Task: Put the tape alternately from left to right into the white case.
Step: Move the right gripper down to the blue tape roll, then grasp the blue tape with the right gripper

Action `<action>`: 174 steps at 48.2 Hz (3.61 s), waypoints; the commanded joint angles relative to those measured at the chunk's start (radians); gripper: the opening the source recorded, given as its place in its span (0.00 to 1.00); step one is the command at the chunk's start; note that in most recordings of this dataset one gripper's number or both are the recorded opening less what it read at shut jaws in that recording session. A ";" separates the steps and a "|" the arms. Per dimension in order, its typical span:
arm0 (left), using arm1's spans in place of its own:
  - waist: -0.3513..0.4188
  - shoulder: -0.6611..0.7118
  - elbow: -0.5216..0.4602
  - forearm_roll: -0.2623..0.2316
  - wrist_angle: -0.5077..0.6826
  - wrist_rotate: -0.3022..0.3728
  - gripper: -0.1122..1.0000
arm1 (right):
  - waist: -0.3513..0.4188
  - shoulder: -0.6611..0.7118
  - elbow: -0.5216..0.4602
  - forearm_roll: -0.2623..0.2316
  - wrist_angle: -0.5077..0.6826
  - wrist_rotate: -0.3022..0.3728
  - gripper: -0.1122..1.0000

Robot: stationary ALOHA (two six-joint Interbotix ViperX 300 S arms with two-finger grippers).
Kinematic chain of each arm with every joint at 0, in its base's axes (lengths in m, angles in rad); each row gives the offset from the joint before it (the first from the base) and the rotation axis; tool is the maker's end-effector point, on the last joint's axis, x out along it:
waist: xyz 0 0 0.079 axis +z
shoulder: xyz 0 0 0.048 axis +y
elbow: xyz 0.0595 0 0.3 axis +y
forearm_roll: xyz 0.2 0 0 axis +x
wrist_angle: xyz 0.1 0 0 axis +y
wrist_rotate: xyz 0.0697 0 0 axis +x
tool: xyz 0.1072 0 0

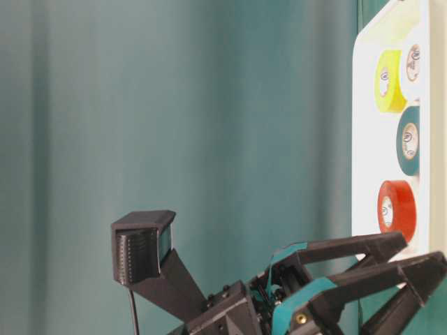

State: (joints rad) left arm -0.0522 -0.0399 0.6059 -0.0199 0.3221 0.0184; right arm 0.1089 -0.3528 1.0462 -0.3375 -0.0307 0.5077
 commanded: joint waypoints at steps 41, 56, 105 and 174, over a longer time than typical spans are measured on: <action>-0.008 -0.021 -0.006 -0.003 -0.029 -0.023 0.80 | 0.376 -0.035 0.028 0.003 0.000 0.222 0.84; -0.008 -0.014 -0.003 -0.003 -0.054 -0.023 0.80 | 0.405 0.106 -0.028 0.003 0.133 0.222 0.82; -0.008 -0.014 -0.003 -0.005 -0.055 -0.023 0.80 | 0.407 0.256 -0.092 -0.002 0.156 0.219 0.41; -0.031 -0.014 -0.002 -0.003 -0.055 -0.023 0.80 | 0.267 0.089 -0.192 -0.011 0.193 0.216 0.33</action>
State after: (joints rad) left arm -0.0782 -0.0399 0.6136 -0.0230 0.2746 -0.0061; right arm 0.4050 -0.2500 0.8820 -0.3405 0.1657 0.7256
